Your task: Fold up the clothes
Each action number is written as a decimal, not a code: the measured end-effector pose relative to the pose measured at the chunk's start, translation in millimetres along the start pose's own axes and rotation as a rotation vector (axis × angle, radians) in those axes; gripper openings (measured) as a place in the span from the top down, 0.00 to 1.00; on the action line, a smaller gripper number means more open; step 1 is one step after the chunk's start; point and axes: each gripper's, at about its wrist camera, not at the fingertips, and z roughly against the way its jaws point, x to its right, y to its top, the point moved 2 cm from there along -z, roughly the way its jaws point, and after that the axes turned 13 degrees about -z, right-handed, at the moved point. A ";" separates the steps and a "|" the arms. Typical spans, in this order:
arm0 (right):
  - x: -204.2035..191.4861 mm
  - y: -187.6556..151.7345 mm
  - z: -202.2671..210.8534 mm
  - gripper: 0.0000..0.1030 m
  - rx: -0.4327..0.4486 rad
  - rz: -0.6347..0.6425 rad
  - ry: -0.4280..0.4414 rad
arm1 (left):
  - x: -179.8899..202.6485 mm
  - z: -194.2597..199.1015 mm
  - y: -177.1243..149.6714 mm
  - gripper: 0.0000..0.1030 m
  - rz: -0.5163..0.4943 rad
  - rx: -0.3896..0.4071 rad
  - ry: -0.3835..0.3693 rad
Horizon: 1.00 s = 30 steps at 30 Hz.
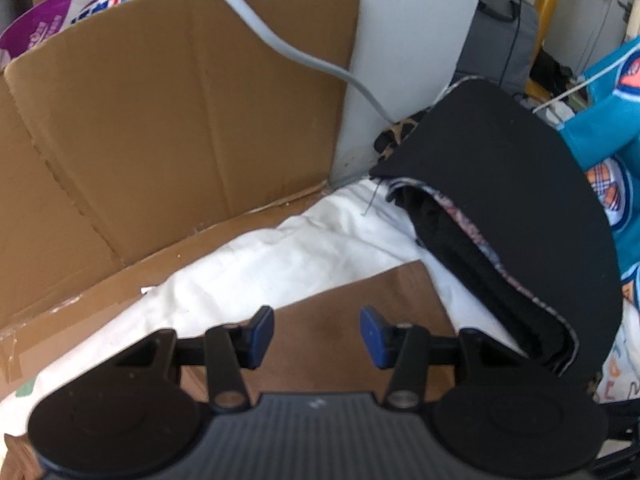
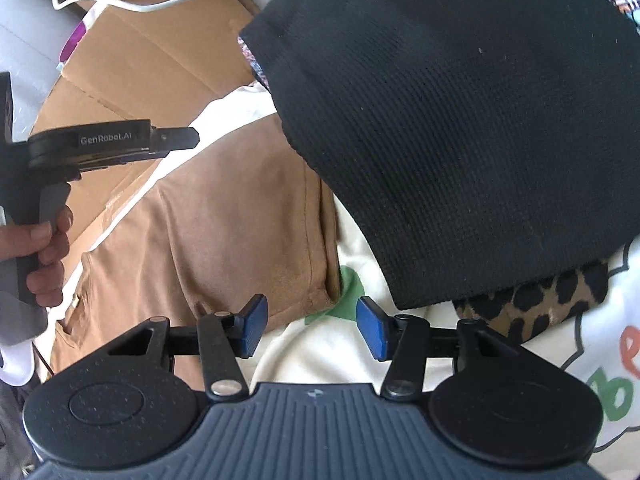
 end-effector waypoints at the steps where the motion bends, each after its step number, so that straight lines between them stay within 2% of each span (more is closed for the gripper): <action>1: 1.0 -0.7 -1.2 0.48 -0.006 -0.011 0.007 | -0.3 -2.7 0.1 0.51 -0.006 -0.007 0.000; 5: 8.9 -3.2 -11.2 0.48 -0.040 -0.085 0.038 | -1.0 -11.0 3.4 0.51 -0.032 -0.024 -0.002; 7: 15.8 -4.3 -16.4 0.58 -0.056 -0.139 0.069 | -0.2 -14.6 7.6 0.51 -0.047 -0.023 -0.014; 9: 21.1 -5.6 -19.8 0.88 -0.066 -0.170 0.081 | 2.2 -18.3 13.1 0.51 -0.067 -0.021 -0.032; 11: 24.5 -6.1 -16.8 0.97 -0.055 -0.185 0.085 | 5.9 -22.9 18.6 0.51 -0.093 -0.024 -0.044; 16: 29.0 -6.2 -7.3 0.96 -0.029 -0.220 0.116 | 15.5 -38.4 25.7 0.51 -0.146 -0.049 -0.074; 18: 27.4 -6.5 -8.2 0.91 -0.042 -0.229 0.138 | 20.6 -44.5 26.8 0.51 -0.178 -0.059 -0.081; 19: 26.6 -6.5 -8.6 0.86 -0.043 -0.234 0.143 | 23.1 -46.7 27.1 0.51 -0.196 -0.062 -0.082; 21: 25.6 -5.1 -10.0 0.58 -0.031 -0.247 0.143 | 27.6 -52.0 28.7 0.51 -0.223 -0.069 -0.084; 22: 25.3 -4.1 -10.8 0.55 -0.025 -0.254 0.140 | 29.2 -54.5 30.0 0.51 -0.231 -0.071 -0.085; 28: 27.0 3.4 -21.8 0.57 -0.030 -0.290 0.135 | 47.9 -69.7 40.4 0.50 -0.325 -0.084 -0.114; 29: 27.4 4.3 -24.5 0.67 -0.033 -0.295 0.131 | 52.2 -72.8 42.6 0.51 -0.347 -0.092 -0.110; 30: 25.8 4.8 -28.1 0.82 -0.038 -0.297 0.123 | 55.6 -75.2 44.5 0.51 -0.358 -0.096 -0.115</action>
